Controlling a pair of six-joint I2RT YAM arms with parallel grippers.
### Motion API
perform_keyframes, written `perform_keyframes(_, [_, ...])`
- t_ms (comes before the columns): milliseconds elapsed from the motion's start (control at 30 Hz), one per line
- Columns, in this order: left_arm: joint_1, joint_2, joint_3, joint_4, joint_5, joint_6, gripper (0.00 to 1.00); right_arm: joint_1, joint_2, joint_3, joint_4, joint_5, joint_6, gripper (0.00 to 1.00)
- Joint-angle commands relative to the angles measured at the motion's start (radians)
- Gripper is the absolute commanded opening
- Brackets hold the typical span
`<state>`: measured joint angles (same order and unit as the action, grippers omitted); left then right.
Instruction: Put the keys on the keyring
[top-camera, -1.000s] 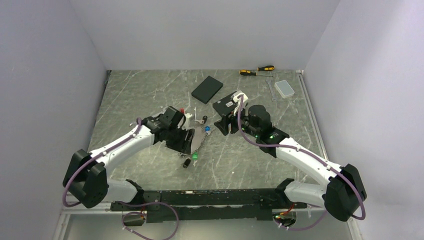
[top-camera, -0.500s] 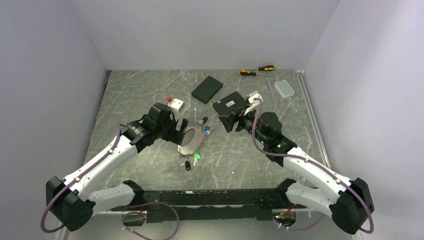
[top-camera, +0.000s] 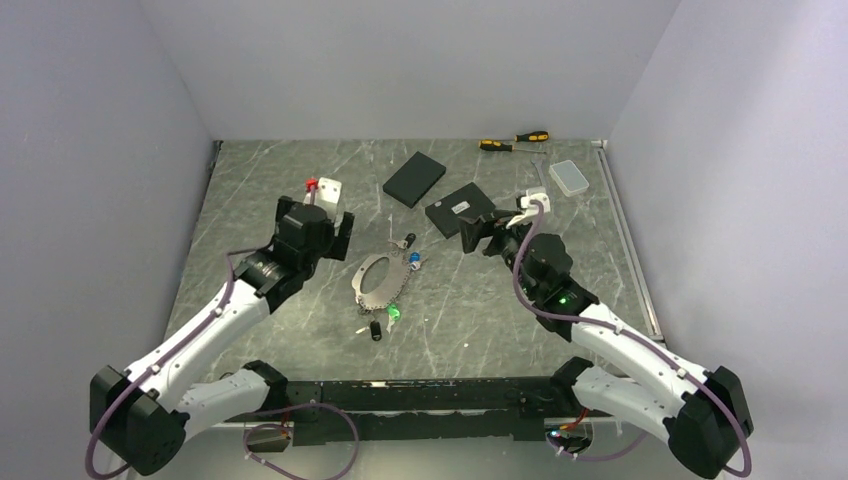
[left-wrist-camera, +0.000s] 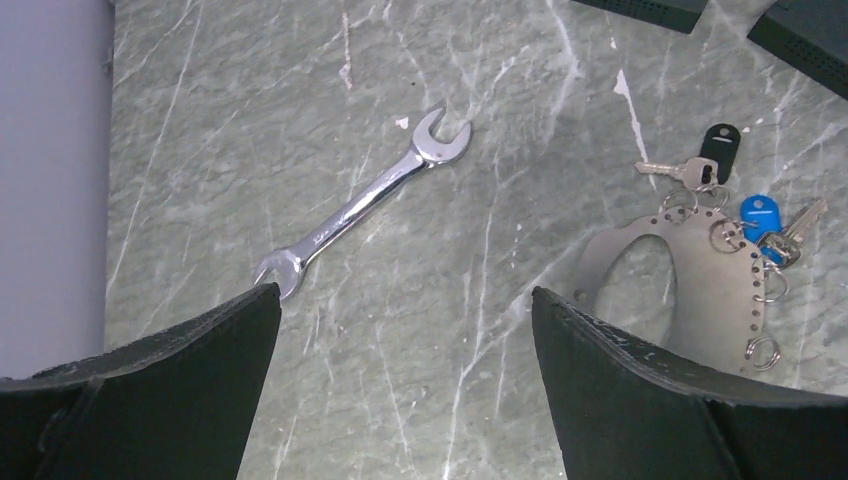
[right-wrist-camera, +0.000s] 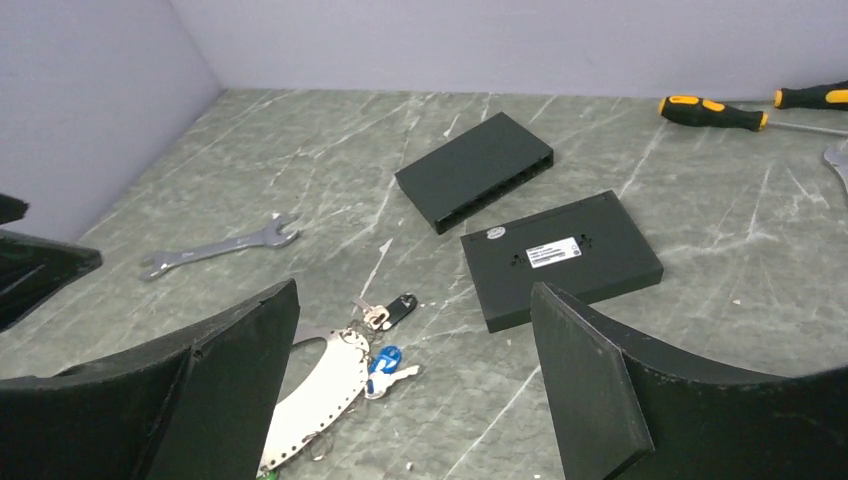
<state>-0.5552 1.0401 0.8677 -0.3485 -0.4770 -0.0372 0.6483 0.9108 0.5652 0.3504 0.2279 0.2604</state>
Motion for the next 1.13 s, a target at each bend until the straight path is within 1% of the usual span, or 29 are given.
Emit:
perform_keyframes(0, [0.007, -0.090, -0.033, 0.052, -0.045, 0.025, 1.00, -0.003, 0.050, 0.039, 0.076, 0.040, -0.020, 0.92])
perform_keyframes(100, [0.007, -0.136, -0.050, 0.070, -0.043, 0.023, 0.99, -0.003, 0.115, 0.100, 0.088, 0.029, 0.005, 0.95])
perform_keyframes(200, [0.009, -0.147, -0.014, 0.012, -0.050, -0.041, 0.99, -0.002, 0.167, 0.172, 0.048, -0.021, 0.029, 0.99])
perform_keyframes(300, [0.012, -0.144, 0.018, -0.031, -0.033, -0.075, 0.99, -0.003, 0.193, 0.190, 0.067, -0.081, 0.042, 1.00])
perform_keyframes(400, [0.015, -0.155, 0.025, -0.040, -0.009, -0.085, 0.99, -0.003, 0.222, 0.186, 0.105, -0.084, 0.071, 1.00])
perform_keyframes(500, [0.015, -0.172, 0.017, -0.033, 0.018, -0.086, 0.99, -0.002, 0.267, 0.252, 0.016, -0.052, 0.098, 1.00])
perform_keyframes(567, [0.016, -0.178, 0.013, -0.032, 0.028, -0.085, 0.99, -0.002, 0.297, 0.282, -0.014, -0.048, 0.104, 1.00])
perform_keyframes(767, [0.016, -0.186, 0.015, -0.041, 0.036, -0.084, 0.99, -0.001, 0.332, 0.297, 0.026, -0.098, 0.110, 1.00])
perform_keyframes(900, [0.016, -0.197, 0.010, -0.037, 0.036, -0.081, 0.99, -0.001, 0.333, 0.301, 0.045, -0.070, 0.134, 1.00])
perform_keyframes(1100, [0.016, -0.199, 0.011, -0.041, 0.038, -0.079, 0.99, -0.001, 0.330, 0.293, 0.085, -0.103, 0.125, 1.00])
